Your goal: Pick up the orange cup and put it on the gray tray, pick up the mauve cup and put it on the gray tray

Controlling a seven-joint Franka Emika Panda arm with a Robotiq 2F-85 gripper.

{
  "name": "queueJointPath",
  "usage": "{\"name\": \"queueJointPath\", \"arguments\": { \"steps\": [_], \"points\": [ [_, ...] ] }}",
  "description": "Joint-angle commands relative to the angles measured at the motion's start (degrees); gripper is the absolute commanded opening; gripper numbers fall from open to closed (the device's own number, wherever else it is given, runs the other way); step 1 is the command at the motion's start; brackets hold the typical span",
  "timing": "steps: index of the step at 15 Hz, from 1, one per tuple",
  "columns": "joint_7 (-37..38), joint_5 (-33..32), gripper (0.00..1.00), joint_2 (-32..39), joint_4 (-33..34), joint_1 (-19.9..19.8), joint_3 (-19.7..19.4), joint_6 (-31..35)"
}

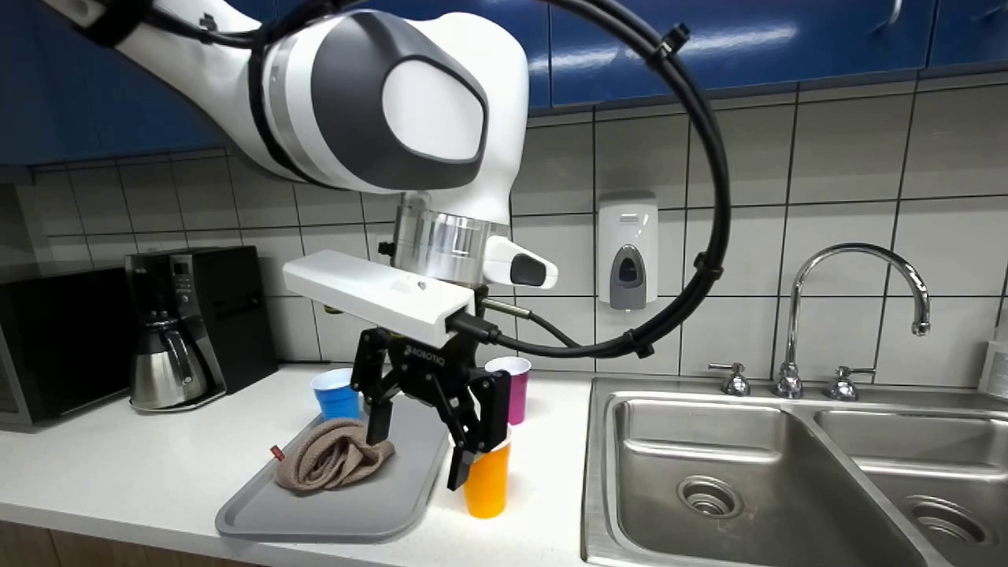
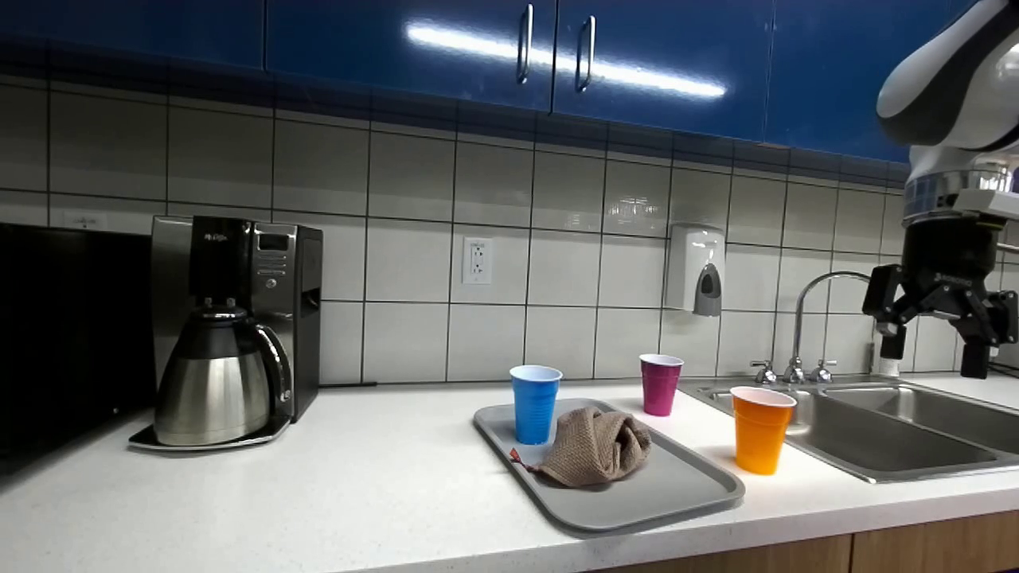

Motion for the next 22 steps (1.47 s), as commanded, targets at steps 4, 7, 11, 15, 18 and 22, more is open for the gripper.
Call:
{"name": "queueJointPath", "arguments": {
  "steps": [4,7,11,15,18,22],
  "points": [
    [-0.13,-0.52,1.0,3.91,-1.13,-0.35,2.6,6.67],
    [-0.39,-0.44,1.0,5.79,-1.38,0.23,3.59,9.71],
    [-0.66,0.14,1.0,9.8,-0.5,1.58,4.82,11.5],
    [-0.12,0.21,1.0,14.06,0.87,3.23,6.33,14.06],
    [-0.07,-0.07,1.0,16.21,1.81,4.14,7.52,15.86],
    [0.24,-0.28,1.0,18.56,3.03,5.2,9.05,18.25]
  ]
}}
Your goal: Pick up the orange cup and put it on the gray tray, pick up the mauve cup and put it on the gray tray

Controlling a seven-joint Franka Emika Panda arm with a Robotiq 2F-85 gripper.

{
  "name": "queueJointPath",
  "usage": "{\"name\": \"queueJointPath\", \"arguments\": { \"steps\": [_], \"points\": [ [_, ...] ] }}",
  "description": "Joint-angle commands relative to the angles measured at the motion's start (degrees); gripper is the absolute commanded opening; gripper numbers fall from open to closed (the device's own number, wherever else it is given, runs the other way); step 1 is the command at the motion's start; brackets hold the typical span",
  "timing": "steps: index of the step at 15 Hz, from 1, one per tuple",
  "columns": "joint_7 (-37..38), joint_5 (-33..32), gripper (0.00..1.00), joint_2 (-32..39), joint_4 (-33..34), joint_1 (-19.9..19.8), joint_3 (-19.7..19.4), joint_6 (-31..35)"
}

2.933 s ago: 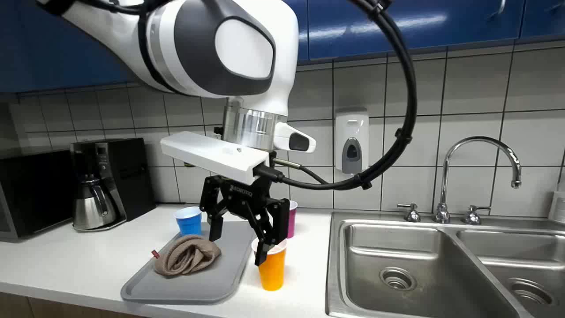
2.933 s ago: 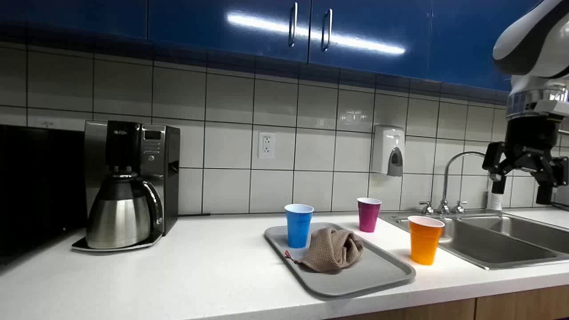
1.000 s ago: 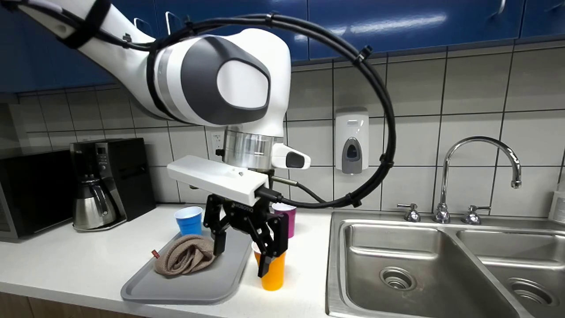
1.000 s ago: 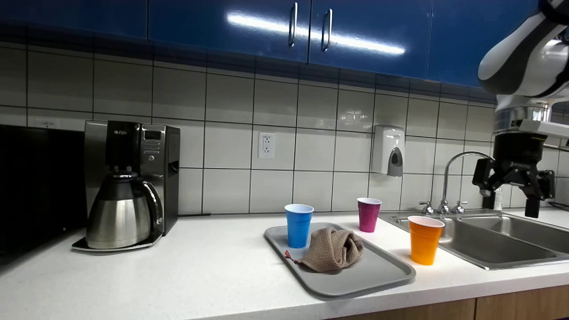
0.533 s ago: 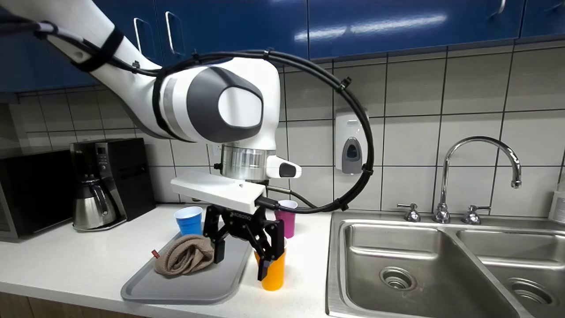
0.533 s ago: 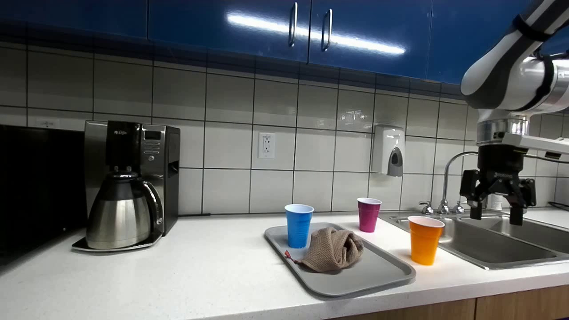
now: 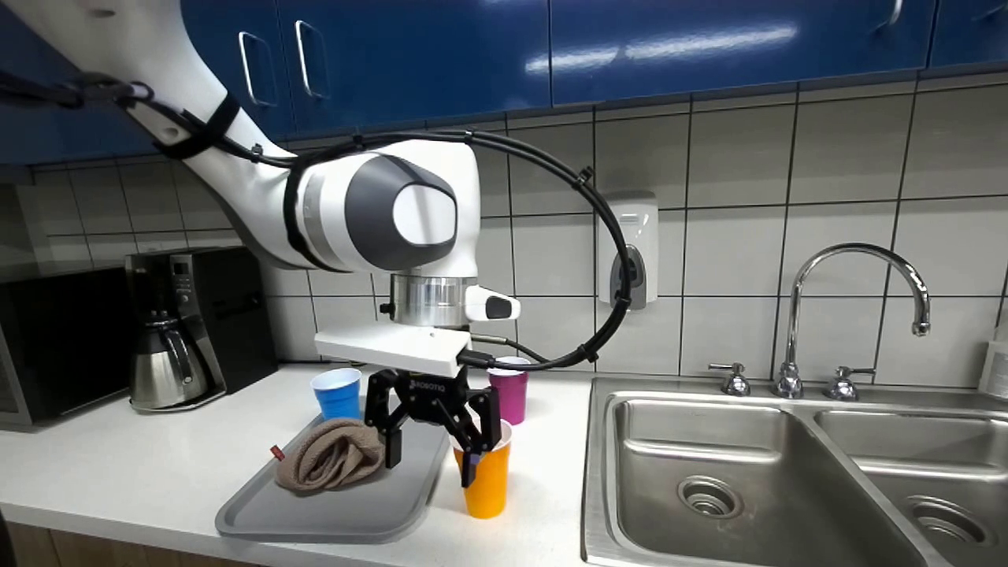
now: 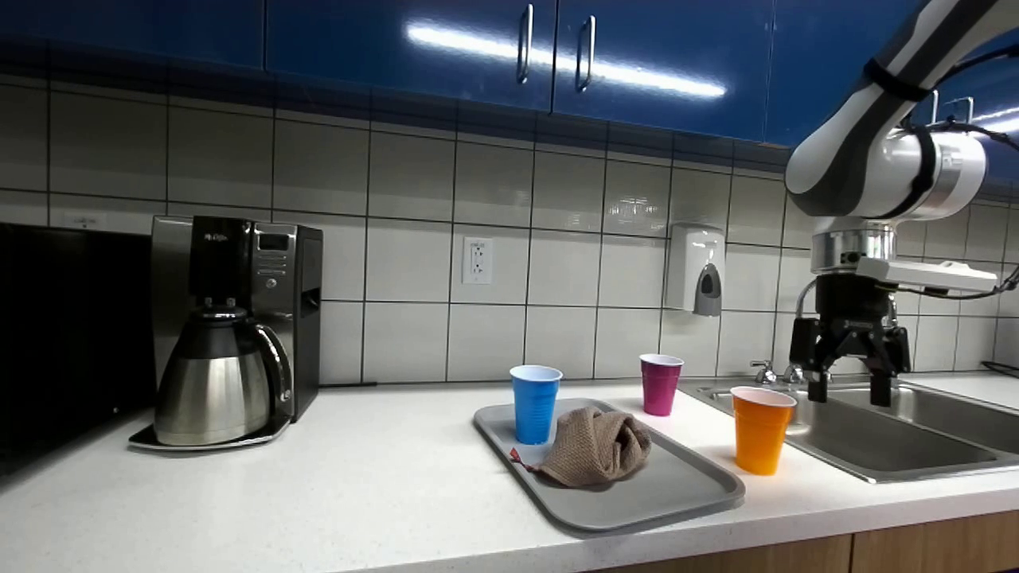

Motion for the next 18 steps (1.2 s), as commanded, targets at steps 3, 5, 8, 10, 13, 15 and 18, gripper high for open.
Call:
{"name": "queueJointPath", "arguments": {
  "steps": [3,5,8,10,13,15,18],
  "points": [
    [0.61,0.4,1.0,4.58,3.74,1.28,2.37,2.41],
    [0.82,0.57,1.0,5.95,5.08,1.68,2.86,3.07],
    [1.17,0.4,1.0,8.17,7.29,2.15,3.43,3.96],
    [1.46,0.12,1.0,9.72,8.63,2.31,3.84,4.85],
    [2.66,0.38,1.0,12.53,10.75,2.46,4.47,6.43],
    [3.46,0.78,1.0,14.33,12.06,2.66,4.81,7.16],
    [5.02,1.73,1.0,17.18,13.93,3.04,5.37,8.71]
  ]
}}
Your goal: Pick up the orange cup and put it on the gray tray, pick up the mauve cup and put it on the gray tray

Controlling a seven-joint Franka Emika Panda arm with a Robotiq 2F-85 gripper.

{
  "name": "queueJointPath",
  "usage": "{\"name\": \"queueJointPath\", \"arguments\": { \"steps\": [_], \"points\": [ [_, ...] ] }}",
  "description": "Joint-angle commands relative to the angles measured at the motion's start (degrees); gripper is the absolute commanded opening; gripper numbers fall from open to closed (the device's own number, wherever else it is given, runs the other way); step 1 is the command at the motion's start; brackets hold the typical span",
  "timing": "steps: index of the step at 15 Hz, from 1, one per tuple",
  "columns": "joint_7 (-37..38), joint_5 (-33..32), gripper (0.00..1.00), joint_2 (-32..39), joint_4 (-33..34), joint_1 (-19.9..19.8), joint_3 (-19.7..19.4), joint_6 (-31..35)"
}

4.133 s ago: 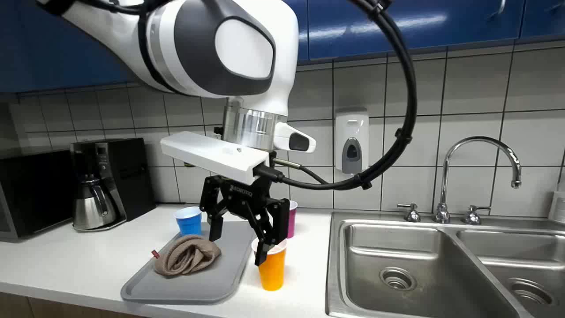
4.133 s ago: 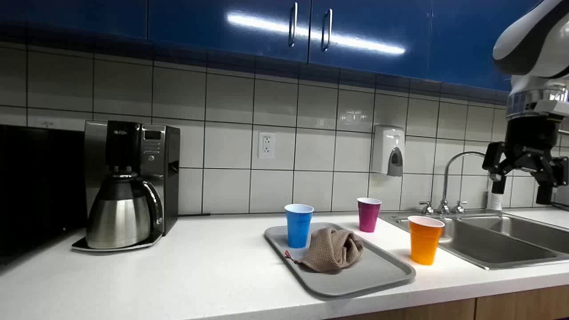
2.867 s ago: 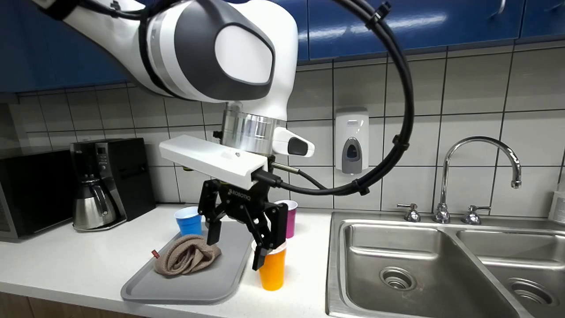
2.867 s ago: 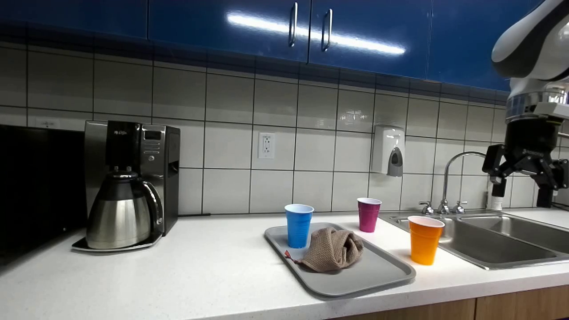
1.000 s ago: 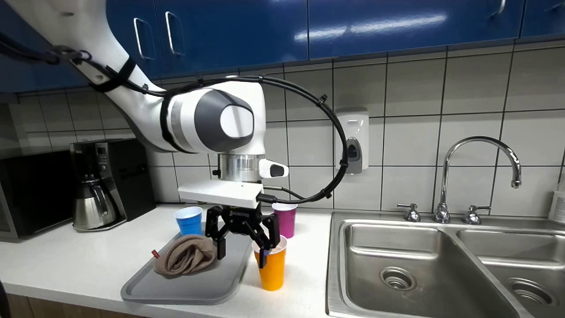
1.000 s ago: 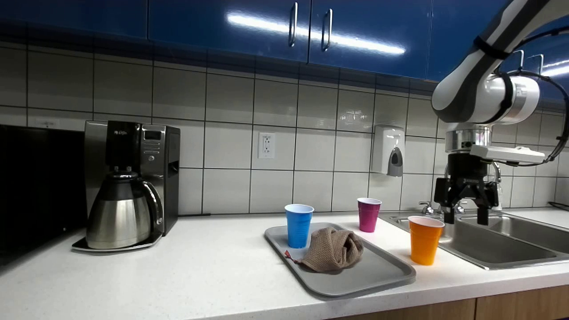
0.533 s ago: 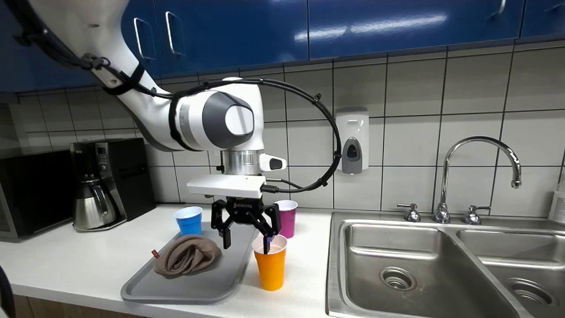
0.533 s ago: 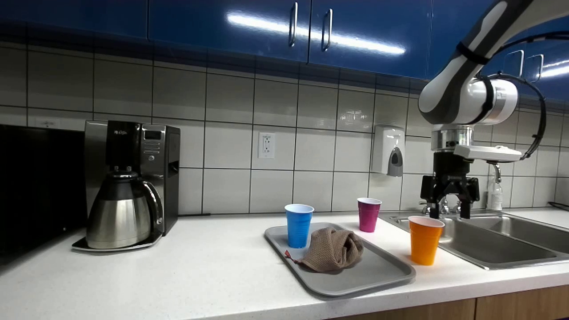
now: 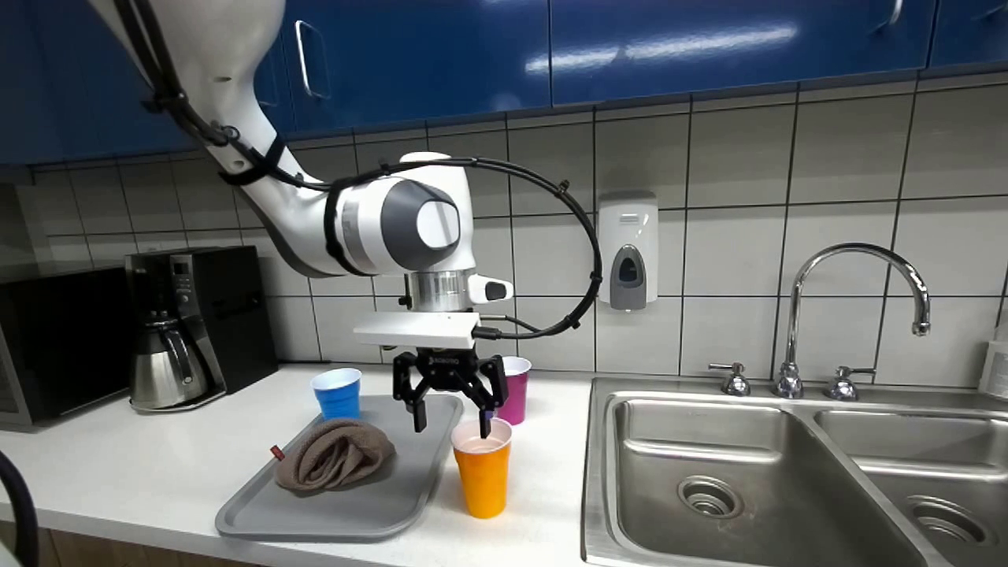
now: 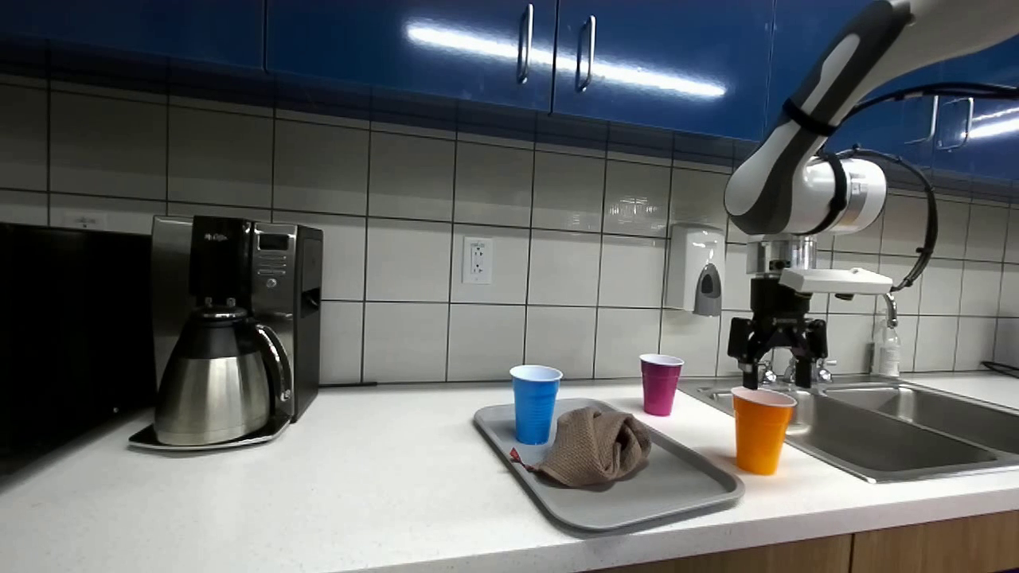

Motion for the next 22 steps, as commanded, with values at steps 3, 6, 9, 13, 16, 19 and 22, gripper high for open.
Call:
{"name": "queueJointPath", "arguments": {
  "steps": [3,6,9,13,16,19,22],
  "points": [
    [3.96,2.52,1.0,6.21,4.29,0.41,1.74,2.92],
    [5.39,2.6,1.0,8.69,5.07,0.52,2.01,4.48],
    [6.55,2.52,1.0,10.68,5.78,0.49,2.15,5.97],
    [6.99,2.68,1.0,12.27,6.46,0.49,2.22,7.11],
    [7.1,2.84,1.0,12.99,6.74,0.48,2.26,7.37],
    [6.68,3.71,0.75,12.81,6.75,0.39,2.34,6.87],
    [6.51,4.27,0.56,12.55,6.69,0.35,2.33,6.92]
  ]
}}
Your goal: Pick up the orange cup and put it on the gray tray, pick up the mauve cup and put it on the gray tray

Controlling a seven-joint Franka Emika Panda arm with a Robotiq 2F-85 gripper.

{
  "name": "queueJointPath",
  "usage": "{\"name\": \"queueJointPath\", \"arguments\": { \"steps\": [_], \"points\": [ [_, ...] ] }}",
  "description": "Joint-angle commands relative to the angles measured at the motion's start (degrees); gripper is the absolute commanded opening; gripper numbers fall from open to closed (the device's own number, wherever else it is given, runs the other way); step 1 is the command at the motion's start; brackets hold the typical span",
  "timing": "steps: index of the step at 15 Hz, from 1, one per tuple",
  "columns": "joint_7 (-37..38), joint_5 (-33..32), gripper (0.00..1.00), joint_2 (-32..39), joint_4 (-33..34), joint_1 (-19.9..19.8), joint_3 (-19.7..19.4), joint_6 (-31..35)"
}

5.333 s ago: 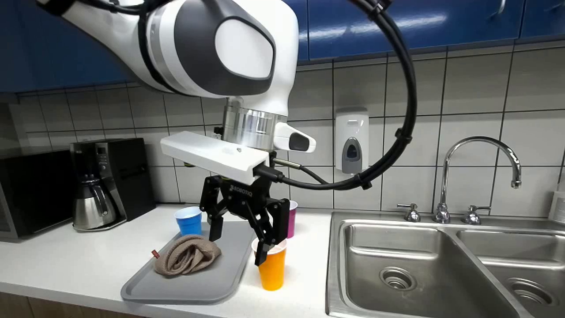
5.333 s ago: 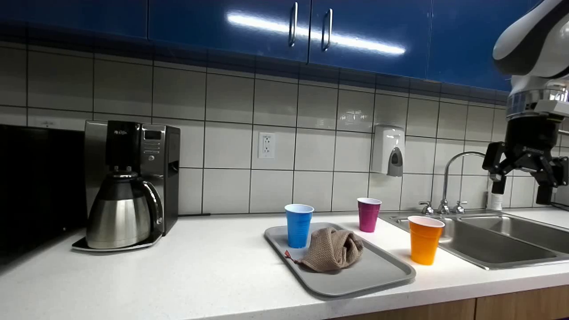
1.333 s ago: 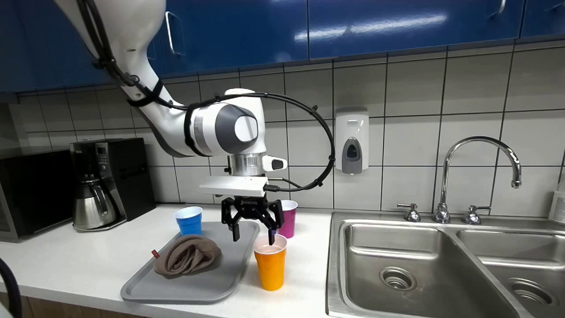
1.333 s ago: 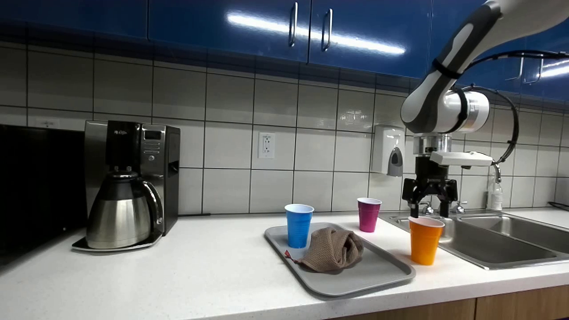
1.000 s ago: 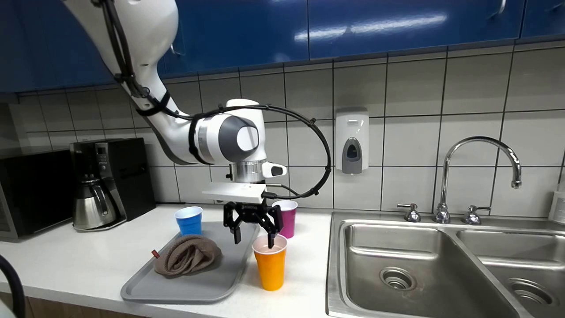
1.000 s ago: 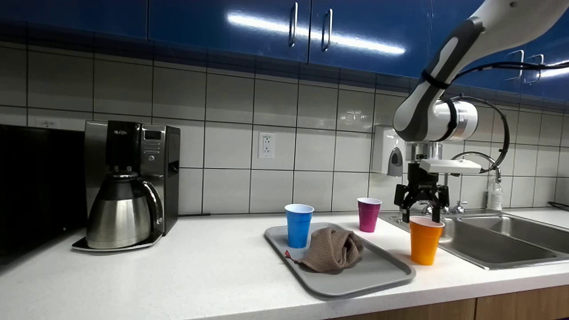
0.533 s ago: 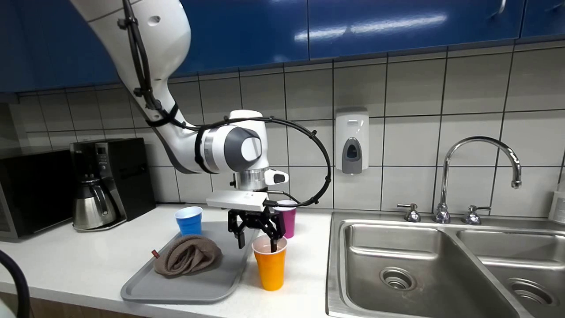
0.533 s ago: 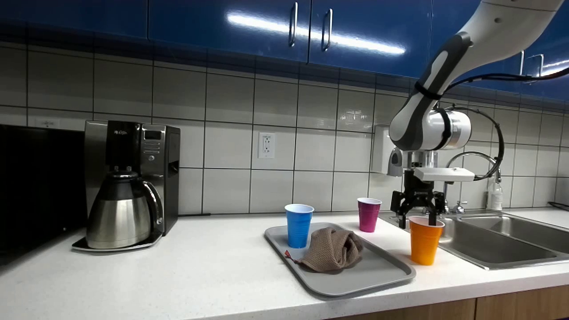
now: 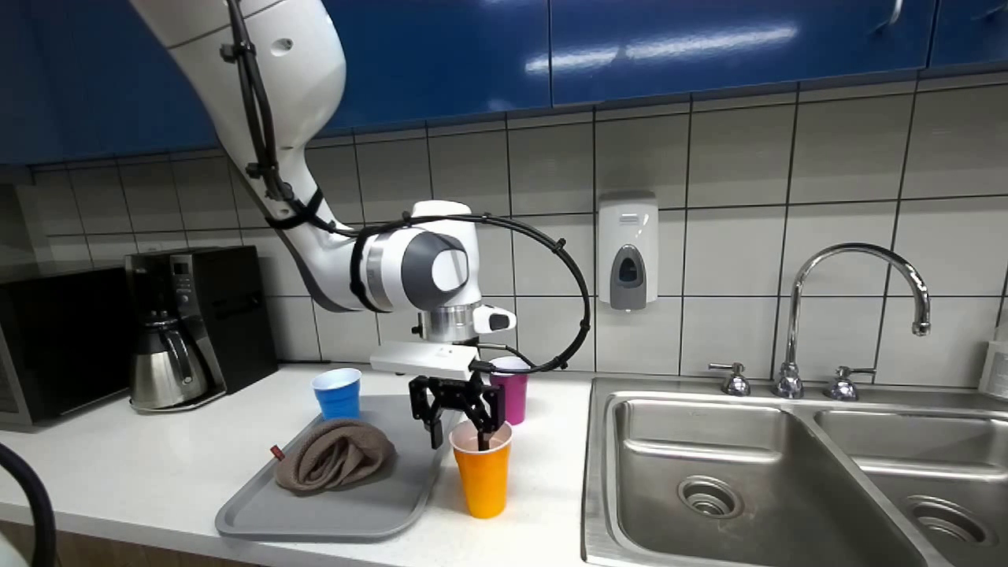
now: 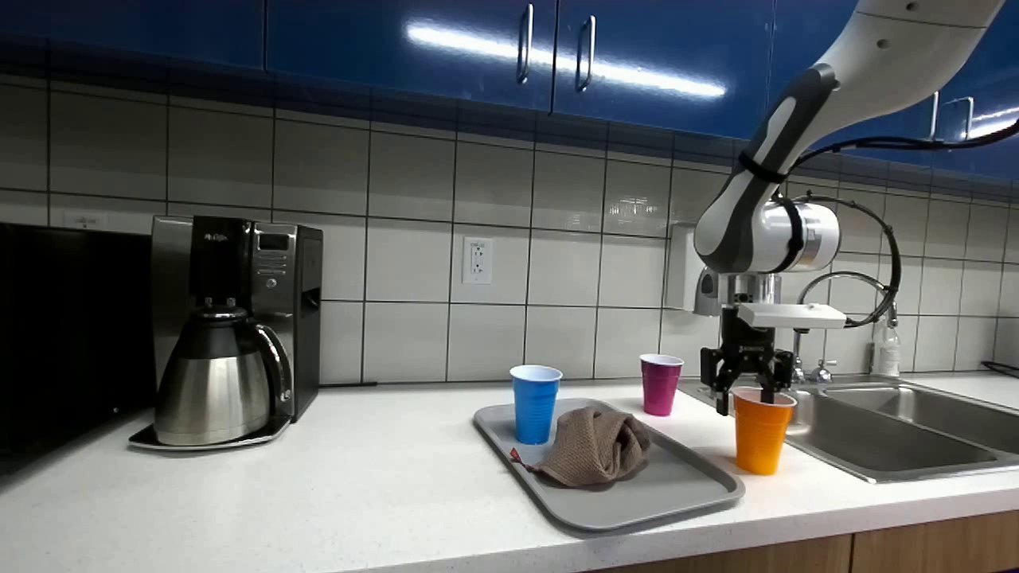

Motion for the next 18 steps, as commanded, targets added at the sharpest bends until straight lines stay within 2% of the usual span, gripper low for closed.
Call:
{"name": "queueJointPath", "arguments": {
  "steps": [1,7,9,18],
  "points": [
    [0.77,1.1,0.49,0.05,0.86,-0.39,0.78,-0.14],
    [0.85,0.9,0.03,0.15,0.92,-0.48,0.64,-0.04],
    [0.75,0.93,0.0,0.06,0.91,-0.52,0.62,-0.11],
    [0.63,-0.86,0.01,-4.21,0.55,-0.29,0.61,-2.71]
  ]
}}
